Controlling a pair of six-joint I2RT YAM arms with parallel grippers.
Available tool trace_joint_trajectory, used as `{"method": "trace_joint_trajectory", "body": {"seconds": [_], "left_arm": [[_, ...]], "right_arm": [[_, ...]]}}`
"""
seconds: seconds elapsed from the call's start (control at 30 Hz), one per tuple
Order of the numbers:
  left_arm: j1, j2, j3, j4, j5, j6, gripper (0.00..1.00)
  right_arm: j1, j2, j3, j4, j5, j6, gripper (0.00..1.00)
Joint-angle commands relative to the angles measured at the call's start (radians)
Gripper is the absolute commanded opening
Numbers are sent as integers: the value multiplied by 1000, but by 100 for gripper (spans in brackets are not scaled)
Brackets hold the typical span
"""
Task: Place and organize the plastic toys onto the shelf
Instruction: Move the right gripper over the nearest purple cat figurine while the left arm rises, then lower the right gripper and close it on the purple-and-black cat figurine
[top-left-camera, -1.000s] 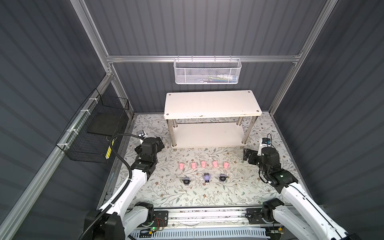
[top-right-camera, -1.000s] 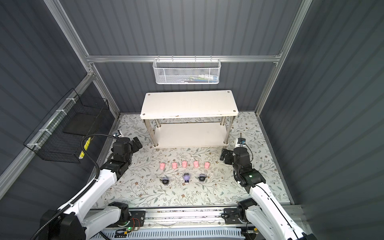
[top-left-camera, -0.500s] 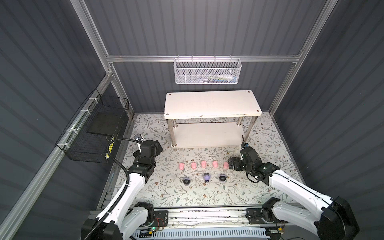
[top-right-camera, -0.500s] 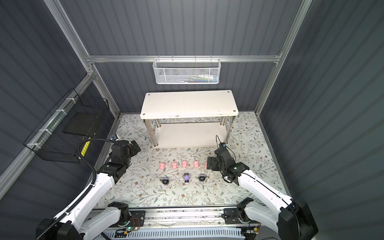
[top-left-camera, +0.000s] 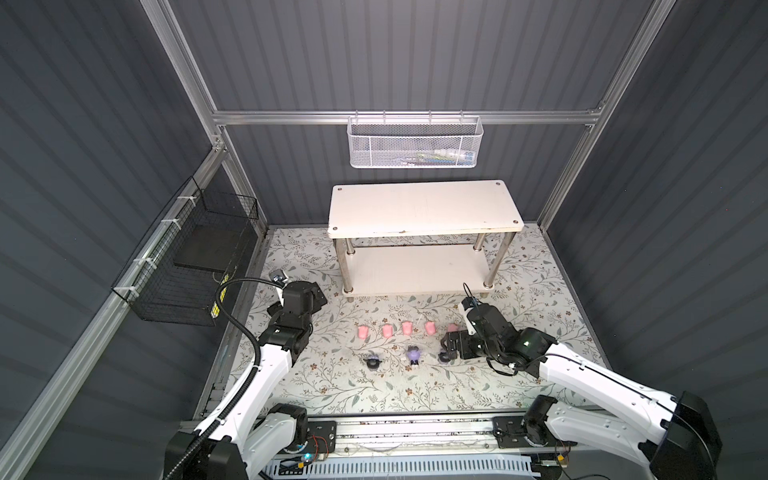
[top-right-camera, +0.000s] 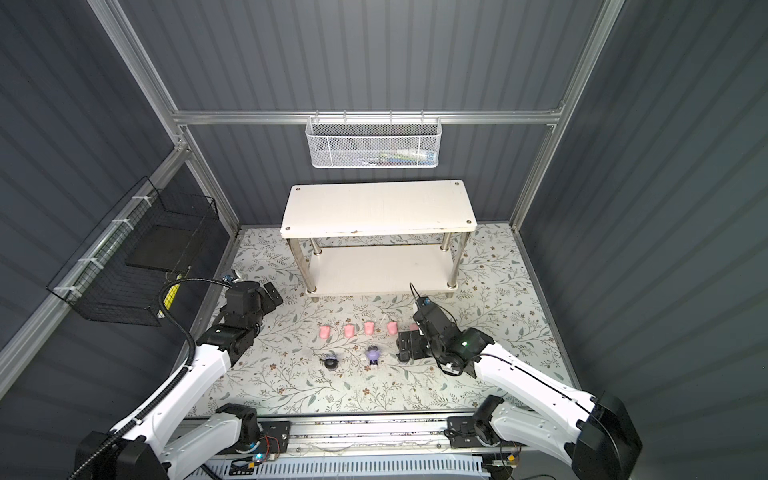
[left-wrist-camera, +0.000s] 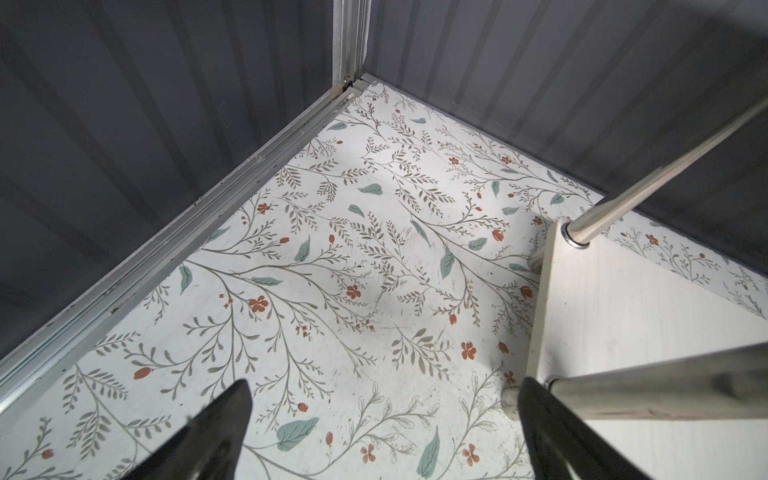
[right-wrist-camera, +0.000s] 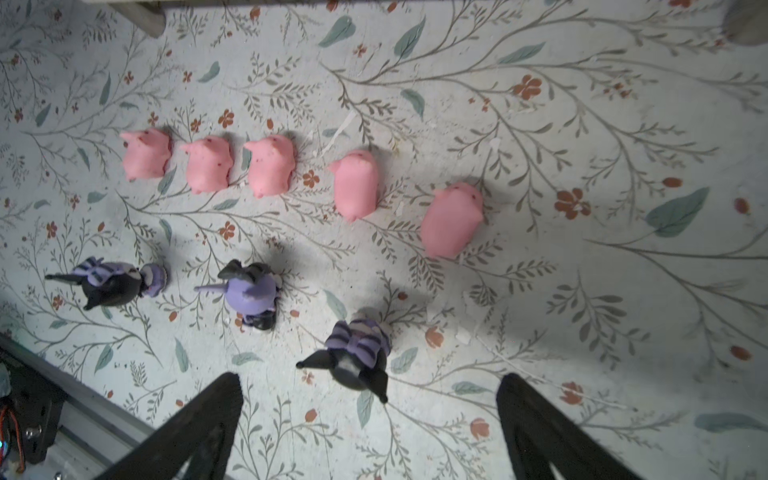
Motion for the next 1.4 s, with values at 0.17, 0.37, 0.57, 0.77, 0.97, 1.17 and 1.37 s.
{"method": "trace_joint_trajectory", "body": {"seconds": [0.17,0.37,0.57,0.77,0.97,1.17,1.37], "left_arm": [[-1,-11,-26,-8,24,-24,100],[-1,3,-13,-10,20,-13,100],[-1,14,-14,-3,23,-17,100],[-1,19,-16,-2,25,-21,100],[-1,23,-19,0,25,-19,99],[-1,25,-28,7,24,-19,100],[-1,31,-34,12,22,-22,100]], "right_arm": [[76,128,46,-77,-25,2,97],[103,200,68,-58,-10,-11,95],[113,246,81,-53,12,-19,90],[117,303,112,-65,37,-12,87],[125,339,134,-50,37,-17,83],[128,358,142,-62,57,-20,74],[131,369,142,-73,74,-9,68]]}}
